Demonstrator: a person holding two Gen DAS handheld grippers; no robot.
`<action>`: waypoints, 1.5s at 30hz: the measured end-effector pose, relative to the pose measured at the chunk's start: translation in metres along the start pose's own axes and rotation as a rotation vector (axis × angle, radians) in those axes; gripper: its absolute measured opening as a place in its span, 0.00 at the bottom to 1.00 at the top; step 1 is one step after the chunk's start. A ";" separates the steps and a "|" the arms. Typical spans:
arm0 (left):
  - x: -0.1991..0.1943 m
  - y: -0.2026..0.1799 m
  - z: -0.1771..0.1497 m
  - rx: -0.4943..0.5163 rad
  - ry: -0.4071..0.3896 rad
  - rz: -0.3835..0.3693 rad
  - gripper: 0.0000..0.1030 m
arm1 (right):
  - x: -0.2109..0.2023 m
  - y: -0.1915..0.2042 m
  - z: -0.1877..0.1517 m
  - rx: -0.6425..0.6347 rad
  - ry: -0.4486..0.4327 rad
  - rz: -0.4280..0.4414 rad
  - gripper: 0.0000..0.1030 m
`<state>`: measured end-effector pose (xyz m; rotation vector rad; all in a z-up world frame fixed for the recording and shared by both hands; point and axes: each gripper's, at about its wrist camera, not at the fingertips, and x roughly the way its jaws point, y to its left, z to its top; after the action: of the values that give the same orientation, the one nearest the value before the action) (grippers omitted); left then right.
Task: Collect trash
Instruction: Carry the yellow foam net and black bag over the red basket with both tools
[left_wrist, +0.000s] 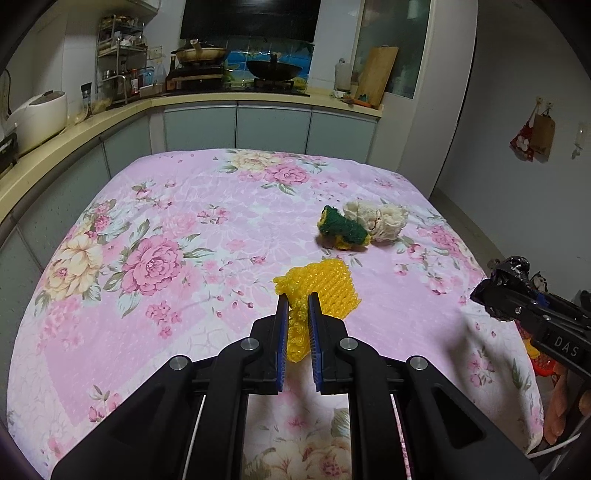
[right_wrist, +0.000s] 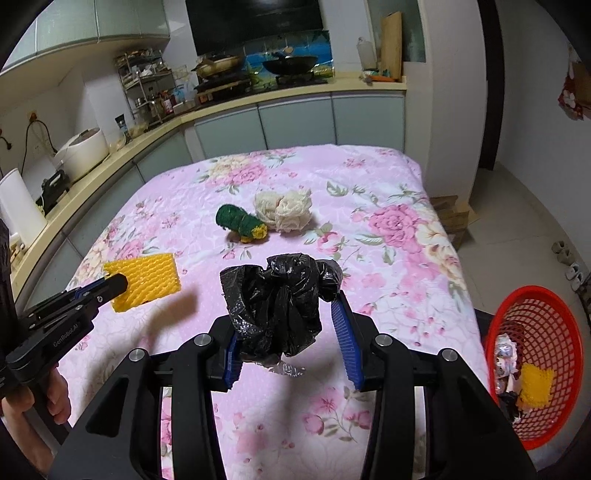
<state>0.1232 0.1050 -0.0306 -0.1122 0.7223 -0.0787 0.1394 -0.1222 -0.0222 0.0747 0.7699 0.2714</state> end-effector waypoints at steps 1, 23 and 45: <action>-0.001 0.000 0.000 0.001 -0.002 -0.003 0.10 | -0.002 -0.001 0.000 0.002 -0.006 -0.003 0.41; -0.001 -0.053 0.017 0.076 -0.023 -0.034 0.10 | -0.047 -0.037 0.005 0.046 -0.111 -0.042 0.41; -0.003 -0.152 0.039 0.218 -0.043 -0.175 0.10 | -0.090 -0.112 0.009 0.144 -0.185 -0.147 0.41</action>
<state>0.1422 -0.0422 0.0200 0.0315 0.6558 -0.3204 0.1076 -0.2536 0.0267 0.1760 0.6063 0.0674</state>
